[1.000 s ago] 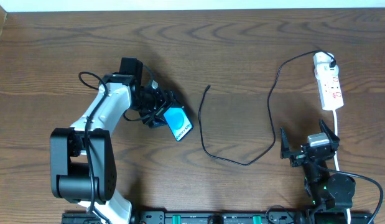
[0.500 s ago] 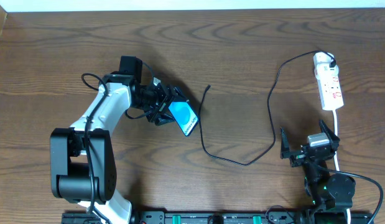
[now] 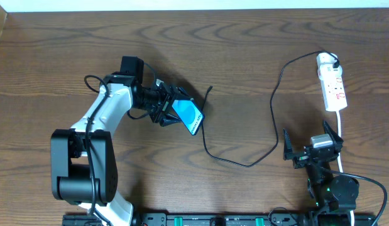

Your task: Plug charger to phone and switch on socket

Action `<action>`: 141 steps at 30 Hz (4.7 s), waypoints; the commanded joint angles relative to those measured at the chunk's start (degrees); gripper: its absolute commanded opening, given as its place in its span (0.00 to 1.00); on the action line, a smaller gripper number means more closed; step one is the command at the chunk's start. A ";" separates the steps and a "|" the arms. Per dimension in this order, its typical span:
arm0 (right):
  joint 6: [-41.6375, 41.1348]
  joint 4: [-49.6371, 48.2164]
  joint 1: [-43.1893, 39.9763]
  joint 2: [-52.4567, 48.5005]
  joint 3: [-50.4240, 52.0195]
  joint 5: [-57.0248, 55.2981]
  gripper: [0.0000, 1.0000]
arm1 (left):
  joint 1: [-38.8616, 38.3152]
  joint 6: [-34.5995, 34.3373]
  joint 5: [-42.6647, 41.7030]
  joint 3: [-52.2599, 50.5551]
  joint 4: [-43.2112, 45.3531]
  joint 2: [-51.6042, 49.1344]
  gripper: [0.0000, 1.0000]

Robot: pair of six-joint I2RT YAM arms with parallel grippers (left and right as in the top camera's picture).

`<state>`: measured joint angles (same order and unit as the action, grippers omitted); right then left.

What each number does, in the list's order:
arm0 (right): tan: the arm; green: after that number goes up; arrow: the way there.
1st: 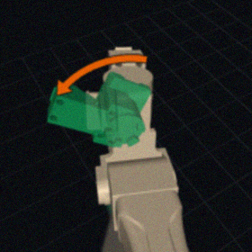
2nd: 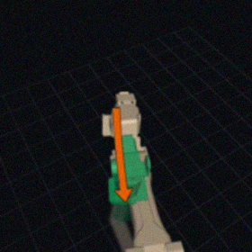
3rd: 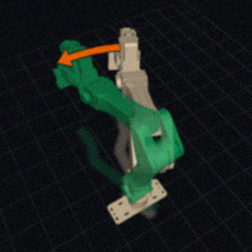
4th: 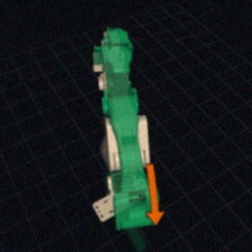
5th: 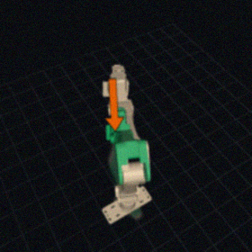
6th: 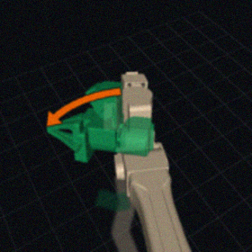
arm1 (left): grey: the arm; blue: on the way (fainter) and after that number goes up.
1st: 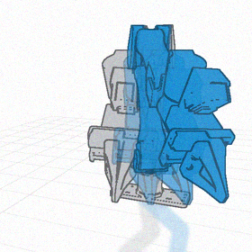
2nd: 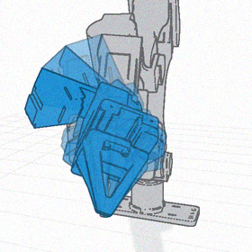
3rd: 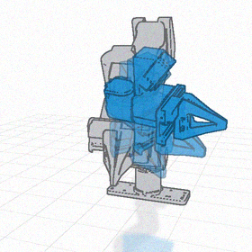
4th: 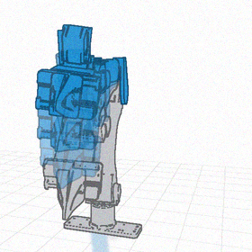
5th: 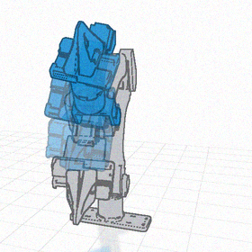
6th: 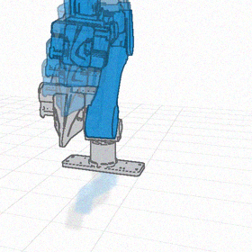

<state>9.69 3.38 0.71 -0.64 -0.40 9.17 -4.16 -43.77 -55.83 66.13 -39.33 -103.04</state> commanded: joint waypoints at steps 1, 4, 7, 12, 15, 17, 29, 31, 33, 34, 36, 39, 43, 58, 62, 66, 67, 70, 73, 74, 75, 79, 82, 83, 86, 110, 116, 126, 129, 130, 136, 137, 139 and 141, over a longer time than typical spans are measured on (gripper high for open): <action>0.00 0.22 0.31 0.15 0.09 0.17 0.99 | 0.42 -2.47 -3.74 0.50 0.04 0.94 0.67; 0.00 0.22 0.31 0.15 0.09 0.17 0.99 | 0.39 -2.84 -3.61 0.50 0.50 0.94 0.67; 0.00 0.22 0.31 0.15 0.09 0.17 0.99 | 0.42 -2.86 -3.52 0.50 2.21 0.94 0.67; 0.00 0.22 0.31 0.15 0.09 0.17 0.99 | 0.42 -5.55 -3.52 0.50 5.73 0.94 0.67; 0.00 0.22 0.31 0.15 0.09 0.17 0.99 | 0.39 -7.58 -3.56 0.50 6.95 0.94 0.67; 0.00 0.22 0.31 0.15 0.09 0.17 0.99 | 0.42 -7.58 -3.58 0.50 6.95 0.94 0.67; 0.63 0.24 0.35 0.15 0.09 1.29 0.99 | 0.39 -9.99 -3.76 0.50 8.87 0.94 0.67; 0.57 -0.33 0.35 0.07 0.09 1.36 0.99 | 0.39 -11.43 -3.76 0.50 9.18 0.94 0.67; -1.95 -1.70 0.35 0.04 0.09 3.15 0.99 | 0.39 -11.43 -3.76 0.50 10.01 0.94 0.67; -4.98 -2.43 0.35 -0.02 0.09 3.91 0.99 | 0.39 -11.43 -3.76 0.50 10.08 0.94 0.67; -9.99 -2.89 0.35 -0.42 0.09 6.05 0.99 | 0.39 -11.43 -3.74 0.50 10.12 0.94 0.67; -12.76 -4.46 0.35 -2.40 0.09 11.28 0.99 | 0.39 -11.41 -3.69 0.50 10.14 0.94 0.67; -16.59 -9.46 0.35 -8.02 -1.36 15.96 0.99 | 0.39 -11.41 -3.72 0.50 10.14 0.94 0.67; -17.40 -5.55 4.22 -57.27 -35.47 42.38 0.99 | 0.39 -11.43 -3.52 0.50 10.34 0.94 0.67; -18.49 -0.92 10.99 -65.94 -42.42 34.71 0.99 | 0.39 -11.45 -3.52 0.50 10.34 0.94 0.67; -21.86 6.16 18.82 -72.70 -48.83 21.81 0.99 | 0.39 -11.45 -3.50 0.50 10.36 0.94 0.67; -21.84 7.30 20.70 -73.92 -50.05 19.50 0.99 | 0.39 -11.47 -3.50 0.50 10.34 0.94 0.67; -21.81 5.09 24.92 -75.91 -50.73 16.24 0.99 | 0.39 -11.76 -3.50 0.50 10.36 0.94 0.67; -22.16 1.75 27.02 -77.46 -50.51 15.58 0.99 | 0.39 -13.09 -3.52 0.50 11.32 0.94 0.67; -23.19 0.90 27.78 -78.23 -50.49 15.56 0.99 | 0.39 -13.20 -3.52 0.50 12.04 0.94 0.67; -24.87 0.17 28.30 -79.10 -50.49 15.34 0.99 | 0.39 -13.62 -3.54 0.50 12.59 0.94 0.67; -32.96 -1.92 29.68 -84.56 -50.49 14.71 0.76 | 0.39 -14.01 -3.54 0.50 12.70 0.94 0.67; -37.05 -5.16 30.58 -88.13 -50.49 14.75 0.68 | 0.39 -14.03 -3.54 0.50 12.70 0.94 0.67; -37.48 -6.27 31.01 -88.94 -50.49 14.75 0.66 | 0.39 -14.03 -3.54 0.50 12.72 0.94 0.67; -37.55 -10.16 32.76 -90.62 -50.49 14.53 0.63 | 0.39 -14.03 -3.54 0.50 12.70 0.94 0.67; -47.36 -25.07 38.64 -99.43 -50.51 2.32 0.01 | 0.39 -15.06 -3.54 0.50 12.72 0.94 0.67; -54.84 -26.32 36.94 -98.55 -50.51 2.82 0.01 | 0.42 -14.62 -3.52 0.50 12.74 0.94 0.68; -74.01 -27.43 27.32 -95.03 -50.53 9.88 0.01 | 0.39 -7.69 -3.63 0.50 22.51 0.94 0.69; -82.55 -30.64 25.83 -95.03 -50.53 12.41 0.01 | 0.39 -7.69 -5.01 0.50 27.78 0.94 0.69; -85.05 -31.61 25.68 -95.03 -50.53 12.44 0.01 | 0.39 -7.74 -5.75 0.50 29.88 0.94 0.69; -96.24 -37.29 26.64 -95.03 -50.56 11.26 0.01 | 0.39 -12.94 -7.17 0.50 38.84 0.94 0.69; -97.81 -37.27 26.95 -95.03 -50.56 10.78 0.02 | 0.39 -14.53 -7.19 0.50 40.46 0.94 0.69; -99.54 -37.29 27.63 -95.03 -50.56 8.57 0.01 | 0.31 -18.18 -7.21 0.50 44.13 0.94 0.68; -102.14 -37.38 28.57 -95.03 -50.60 6.82 0.02 | -0.04 -21.88 -7.19 0.50 48.85 0.94 0.68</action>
<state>-85.25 -33.23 27.68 -97.58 -50.09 18.59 -3.86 -58.78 -61.67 66.13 5.21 -102.98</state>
